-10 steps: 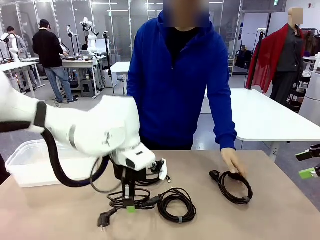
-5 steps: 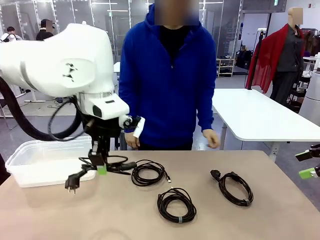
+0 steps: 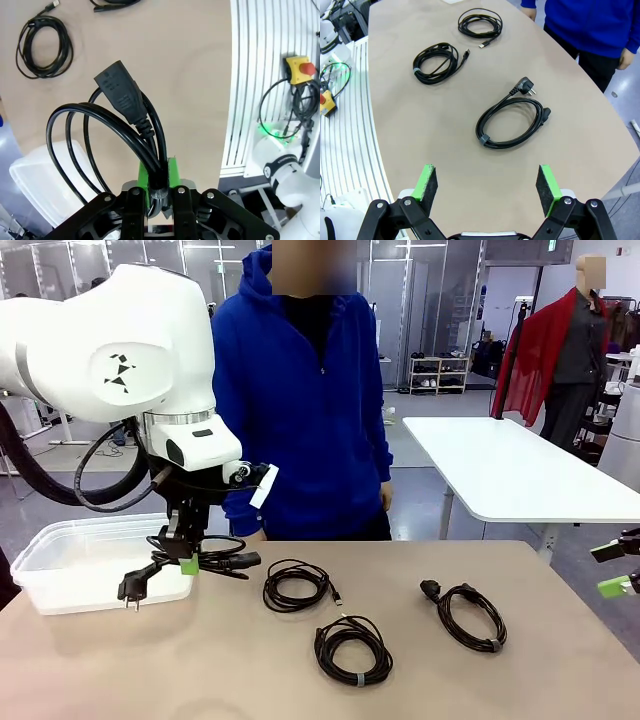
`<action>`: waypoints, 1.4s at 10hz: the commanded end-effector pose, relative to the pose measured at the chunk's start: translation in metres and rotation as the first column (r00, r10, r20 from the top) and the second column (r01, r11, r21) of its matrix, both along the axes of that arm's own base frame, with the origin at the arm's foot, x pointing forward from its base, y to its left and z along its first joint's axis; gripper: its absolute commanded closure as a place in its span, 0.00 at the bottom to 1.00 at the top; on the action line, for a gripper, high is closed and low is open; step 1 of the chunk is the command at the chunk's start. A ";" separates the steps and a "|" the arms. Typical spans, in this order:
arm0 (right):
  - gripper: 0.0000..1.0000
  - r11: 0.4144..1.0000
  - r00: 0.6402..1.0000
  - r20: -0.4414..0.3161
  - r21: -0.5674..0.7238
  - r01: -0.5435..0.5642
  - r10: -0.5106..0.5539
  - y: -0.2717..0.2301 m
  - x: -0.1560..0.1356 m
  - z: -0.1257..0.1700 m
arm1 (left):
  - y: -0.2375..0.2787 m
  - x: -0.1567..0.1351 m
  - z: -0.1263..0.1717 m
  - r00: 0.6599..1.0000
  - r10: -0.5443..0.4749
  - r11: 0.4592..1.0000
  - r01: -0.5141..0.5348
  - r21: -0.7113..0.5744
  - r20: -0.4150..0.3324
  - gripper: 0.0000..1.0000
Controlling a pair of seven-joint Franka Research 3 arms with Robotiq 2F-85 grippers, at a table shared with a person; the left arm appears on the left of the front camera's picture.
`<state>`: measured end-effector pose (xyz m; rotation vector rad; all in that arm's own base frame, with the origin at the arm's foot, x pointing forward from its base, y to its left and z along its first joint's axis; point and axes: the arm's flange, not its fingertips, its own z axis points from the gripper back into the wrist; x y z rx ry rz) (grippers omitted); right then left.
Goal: Organize and store the cables.
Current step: Place the Power Cable into the Organizing box.
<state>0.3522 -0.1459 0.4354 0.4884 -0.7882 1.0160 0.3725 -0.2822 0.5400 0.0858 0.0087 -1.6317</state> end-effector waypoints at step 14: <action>0.00 1.000 1.000 0.011 0.015 0.001 -0.001 -0.001 0.001 0.001 | 0.166 0.073 0.075 0.982 -0.019 0.999 0.026 -0.031 0.190 0.83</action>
